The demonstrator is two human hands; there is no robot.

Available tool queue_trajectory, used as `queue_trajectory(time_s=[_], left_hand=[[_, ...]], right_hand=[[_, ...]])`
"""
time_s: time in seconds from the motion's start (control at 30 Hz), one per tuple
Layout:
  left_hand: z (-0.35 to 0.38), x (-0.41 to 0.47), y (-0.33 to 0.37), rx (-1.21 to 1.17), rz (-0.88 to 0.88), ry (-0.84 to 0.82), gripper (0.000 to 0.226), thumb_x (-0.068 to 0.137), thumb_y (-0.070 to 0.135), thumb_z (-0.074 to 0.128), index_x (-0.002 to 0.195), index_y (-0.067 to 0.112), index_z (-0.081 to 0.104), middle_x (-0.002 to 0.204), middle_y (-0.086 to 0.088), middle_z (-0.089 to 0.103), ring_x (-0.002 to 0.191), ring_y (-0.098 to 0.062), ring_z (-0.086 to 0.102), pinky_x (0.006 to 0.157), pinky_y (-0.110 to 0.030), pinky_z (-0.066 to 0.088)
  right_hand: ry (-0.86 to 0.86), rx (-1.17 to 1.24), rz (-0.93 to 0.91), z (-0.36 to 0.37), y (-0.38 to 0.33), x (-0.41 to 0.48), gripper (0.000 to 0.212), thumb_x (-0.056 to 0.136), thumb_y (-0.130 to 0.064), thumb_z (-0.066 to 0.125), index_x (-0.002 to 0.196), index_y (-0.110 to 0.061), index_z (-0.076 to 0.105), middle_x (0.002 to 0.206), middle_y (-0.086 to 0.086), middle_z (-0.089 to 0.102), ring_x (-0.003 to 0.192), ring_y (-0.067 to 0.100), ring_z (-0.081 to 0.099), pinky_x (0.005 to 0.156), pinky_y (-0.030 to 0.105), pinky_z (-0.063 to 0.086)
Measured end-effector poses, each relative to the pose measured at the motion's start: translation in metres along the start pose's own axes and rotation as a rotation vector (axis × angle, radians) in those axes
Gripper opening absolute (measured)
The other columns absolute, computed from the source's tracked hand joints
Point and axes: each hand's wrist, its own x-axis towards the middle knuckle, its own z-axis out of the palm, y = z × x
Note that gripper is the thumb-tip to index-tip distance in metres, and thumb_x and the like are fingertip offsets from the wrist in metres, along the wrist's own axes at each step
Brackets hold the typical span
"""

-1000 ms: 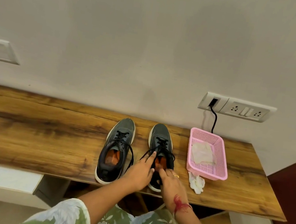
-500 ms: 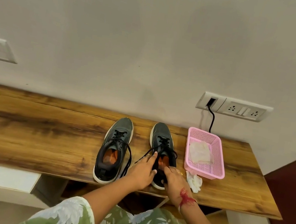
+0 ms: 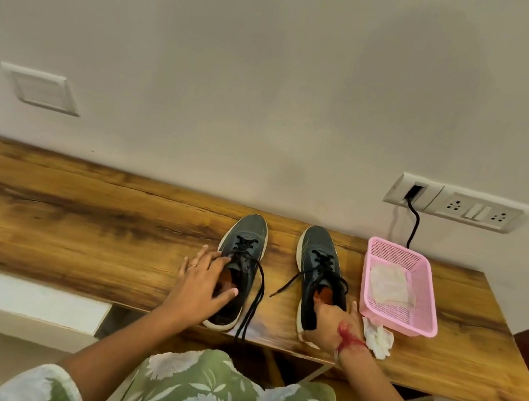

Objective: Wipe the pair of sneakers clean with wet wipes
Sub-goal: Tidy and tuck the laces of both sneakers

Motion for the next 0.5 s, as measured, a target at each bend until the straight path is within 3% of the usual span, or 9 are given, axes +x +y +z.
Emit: queue_trajectory(time_s=[0.17,0.27,0.33,0.4,0.47,0.5], left_hand=[[0.005,-0.003,-0.008,-0.072,-0.043,-0.037,0.077,0.084,0.072,0.036,0.147,0.027,0.026,0.155,-0.001,0.024,0.148,-0.021,0.004,0.119,-0.046,0.006],[0.003,-0.003,-0.006,-0.091,-0.012,-0.066,0.107,0.064,0.091,0.015,0.148,0.026,0.022,0.156,0.000,0.022,0.147,-0.021,0.008,0.119,-0.045,0.010],[0.005,-0.004,-0.006,-0.102,-0.004,-0.082,0.119,0.055,0.097,0.010,0.150,0.025,0.018,0.157,-0.001,0.017,0.146,-0.021,0.010,0.118,-0.044,0.014],[0.007,-0.007,-0.005,-0.114,-0.006,-0.103,0.122,0.054,0.097,0.014,0.151,0.024,0.013,0.159,-0.001,0.011,0.146,-0.022,0.011,0.116,-0.044,0.018],[0.010,-0.010,-0.003,-0.124,-0.008,-0.128,0.120,0.055,0.096,0.020,0.151,0.025,0.009,0.160,0.001,0.004,0.146,-0.023,0.013,0.114,-0.045,0.020],[0.012,-0.012,-0.001,-0.130,-0.009,-0.139,0.117,0.058,0.094,0.026,0.152,0.025,0.007,0.160,0.001,0.000,0.146,-0.023,0.014,0.114,-0.045,0.020]], right_hand=[[-0.216,-0.019,0.003,-0.011,0.003,0.018,0.067,0.073,-0.052,0.068,0.125,-0.013,0.050,0.120,0.005,0.059,0.114,0.025,0.052,0.109,0.048,0.029],[-0.256,-0.004,0.033,-0.009,0.005,0.022,0.068,0.070,-0.051,0.067,0.124,-0.013,0.051,0.119,0.005,0.059,0.114,0.027,0.053,0.105,0.048,0.035],[-0.116,-0.017,0.028,-0.005,0.004,0.017,0.053,0.077,-0.046,0.061,0.120,-0.016,0.056,0.113,0.002,0.063,0.111,0.023,0.055,0.107,0.050,0.031],[0.180,-0.108,0.040,0.000,-0.003,0.005,0.046,0.085,-0.044,0.053,0.125,-0.020,0.051,0.123,0.000,0.058,0.119,0.020,0.050,0.112,0.053,0.016],[0.403,-0.168,0.057,0.008,-0.012,-0.008,0.062,0.087,-0.044,0.053,0.141,-0.019,0.036,0.145,0.002,0.040,0.135,0.021,0.034,0.112,0.054,0.005],[0.473,-0.168,0.051,0.013,-0.015,-0.012,0.069,0.084,-0.043,0.059,0.143,-0.017,0.035,0.148,0.005,0.036,0.136,0.023,0.033,0.112,0.056,0.008]])
